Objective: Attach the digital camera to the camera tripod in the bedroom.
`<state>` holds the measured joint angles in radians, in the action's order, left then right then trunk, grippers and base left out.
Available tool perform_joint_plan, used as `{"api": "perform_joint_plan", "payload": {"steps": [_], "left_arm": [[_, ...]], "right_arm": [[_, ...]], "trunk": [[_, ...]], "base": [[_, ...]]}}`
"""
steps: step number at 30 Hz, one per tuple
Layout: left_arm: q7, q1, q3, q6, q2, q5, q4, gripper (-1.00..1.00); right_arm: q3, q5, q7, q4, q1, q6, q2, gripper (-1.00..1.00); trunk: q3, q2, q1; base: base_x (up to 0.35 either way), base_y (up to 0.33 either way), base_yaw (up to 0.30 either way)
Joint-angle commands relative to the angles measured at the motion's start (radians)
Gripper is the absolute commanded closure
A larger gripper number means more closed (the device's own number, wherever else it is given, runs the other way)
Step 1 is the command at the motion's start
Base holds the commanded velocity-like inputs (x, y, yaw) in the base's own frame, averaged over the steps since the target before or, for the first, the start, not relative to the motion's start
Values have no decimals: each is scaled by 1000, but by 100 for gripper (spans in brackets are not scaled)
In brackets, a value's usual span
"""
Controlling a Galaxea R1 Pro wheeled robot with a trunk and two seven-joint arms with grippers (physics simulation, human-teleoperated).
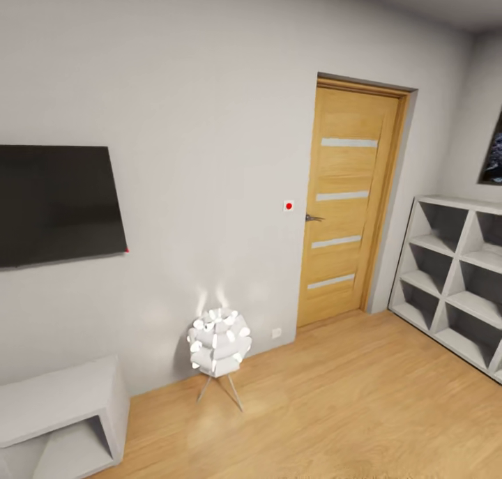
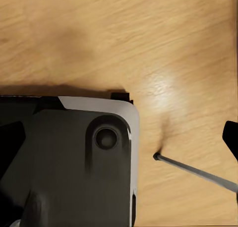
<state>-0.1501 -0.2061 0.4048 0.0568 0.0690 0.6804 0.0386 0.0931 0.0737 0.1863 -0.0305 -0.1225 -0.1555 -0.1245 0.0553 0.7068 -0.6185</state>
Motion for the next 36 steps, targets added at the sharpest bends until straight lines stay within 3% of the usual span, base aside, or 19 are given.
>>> {"api": "perform_joint_plan", "payload": {"steps": [1, 7, 16, 20, 23, 30, 36], "left_arm": [[-5, -1, 8, 5, 0, 10, -2, 100], [-5, -1, 8, 5, 0, 10, -2, 100], [-5, -1, 9, 5, 1, 10, -2, 100], [24, -1, -9, 4, -22, 33, -6, 100], [30, -1, -7, 3, -28, 48, -4, 100], [-1, -1, -5, 3, -14, 7, -3, 100], [-16, -1, -4, 3, -13, 1, -3, 100]], "right_arm": [[8, 8, 3, -3, -2, -6, 0, -100], [8, 8, 3, -3, -2, -6, 0, -100], [8, 9, 4, -3, -2, -5, 0, -100], [-5, 24, -19, 19, -2, 18, 20, -100], [-3, 23, -23, 33, -2, 23, 13, -100], [-3, 25, -2, 13, -2, 7, 10, -100], [-3, 26, -2, 11, -2, 5, 9, -100]], "trunk": [[2, 1, 0], [2, 1, 0], [2, 1, 0], [2, 1, 0], [2, 1, 0], [2, 1, 0], [2, 1, 0]], "base": [[0, 0, -286], [0, 0, -277], [0, 0, -27], [0, 0, 0], [0, 0, 0], [0, 0, 0], [158, 0, 0]]}}
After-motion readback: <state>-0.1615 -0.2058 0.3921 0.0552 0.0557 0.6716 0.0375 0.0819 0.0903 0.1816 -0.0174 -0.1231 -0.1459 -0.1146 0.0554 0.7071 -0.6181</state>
